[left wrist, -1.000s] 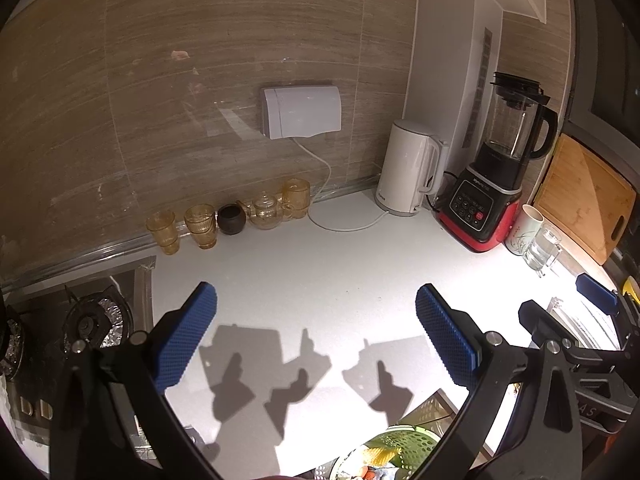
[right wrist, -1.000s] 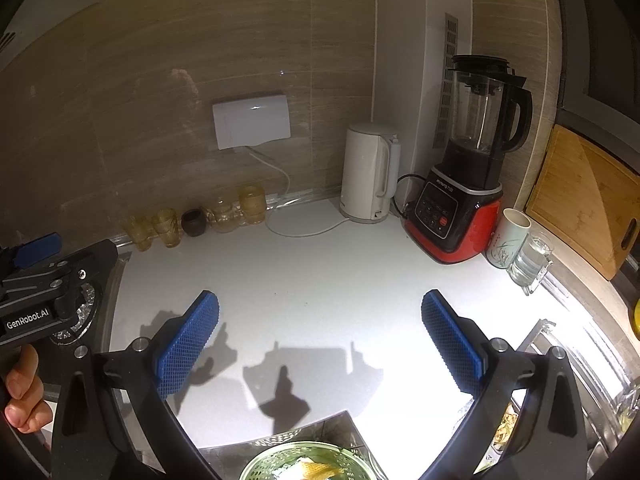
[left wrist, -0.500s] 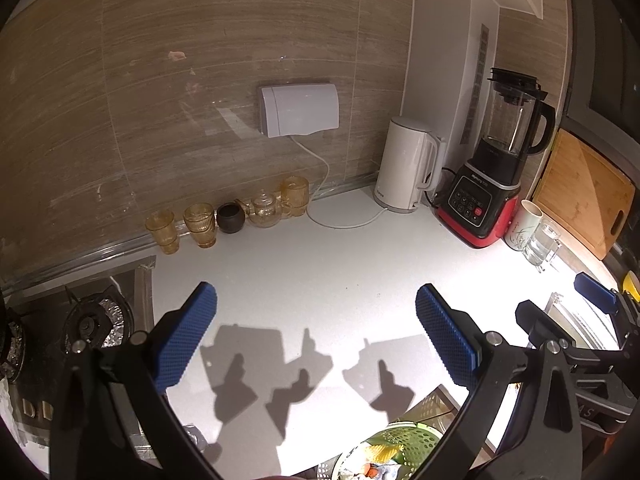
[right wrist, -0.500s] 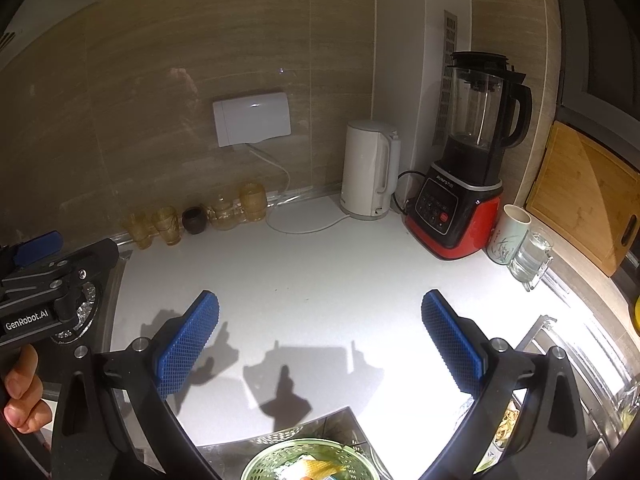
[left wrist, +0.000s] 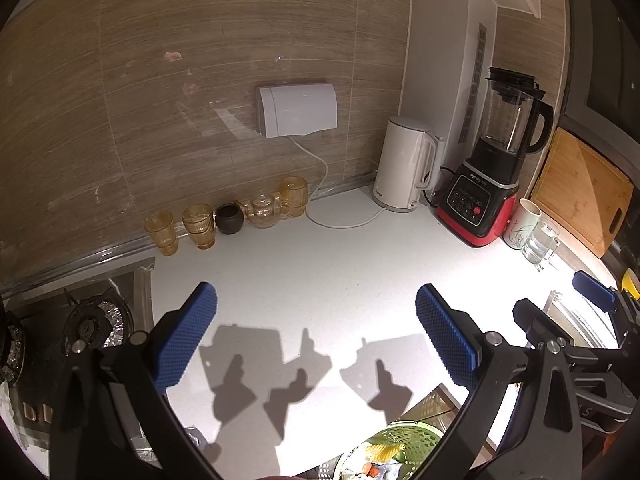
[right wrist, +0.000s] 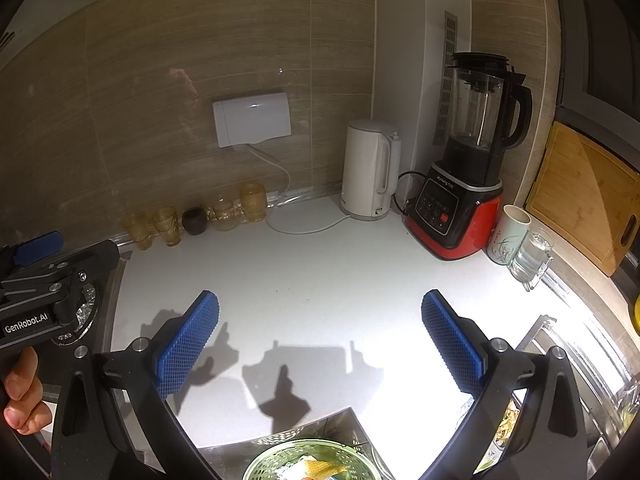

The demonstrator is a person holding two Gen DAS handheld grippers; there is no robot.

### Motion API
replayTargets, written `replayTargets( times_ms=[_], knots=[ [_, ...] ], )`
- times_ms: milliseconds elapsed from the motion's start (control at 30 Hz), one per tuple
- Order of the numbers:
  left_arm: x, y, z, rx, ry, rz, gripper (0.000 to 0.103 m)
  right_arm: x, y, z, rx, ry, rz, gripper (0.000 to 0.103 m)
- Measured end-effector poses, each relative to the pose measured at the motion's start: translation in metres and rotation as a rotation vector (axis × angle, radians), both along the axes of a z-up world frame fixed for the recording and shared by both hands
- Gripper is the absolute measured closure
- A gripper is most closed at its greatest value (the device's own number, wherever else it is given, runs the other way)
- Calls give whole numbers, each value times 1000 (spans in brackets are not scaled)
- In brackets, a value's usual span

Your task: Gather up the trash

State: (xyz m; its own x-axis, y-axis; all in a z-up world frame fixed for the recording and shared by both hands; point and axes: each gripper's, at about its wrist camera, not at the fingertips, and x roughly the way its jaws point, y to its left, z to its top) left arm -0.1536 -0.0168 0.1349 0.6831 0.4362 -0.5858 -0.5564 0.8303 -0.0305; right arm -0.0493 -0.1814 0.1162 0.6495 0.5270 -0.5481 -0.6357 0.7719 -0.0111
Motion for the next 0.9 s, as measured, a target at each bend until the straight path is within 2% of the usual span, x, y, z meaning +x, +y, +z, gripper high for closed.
replayTargets(
  times_ms=[900],
  knots=[
    [5, 9, 1, 8, 5, -29, 8, 1, 1, 0, 1, 5, 5, 2]
  ],
)
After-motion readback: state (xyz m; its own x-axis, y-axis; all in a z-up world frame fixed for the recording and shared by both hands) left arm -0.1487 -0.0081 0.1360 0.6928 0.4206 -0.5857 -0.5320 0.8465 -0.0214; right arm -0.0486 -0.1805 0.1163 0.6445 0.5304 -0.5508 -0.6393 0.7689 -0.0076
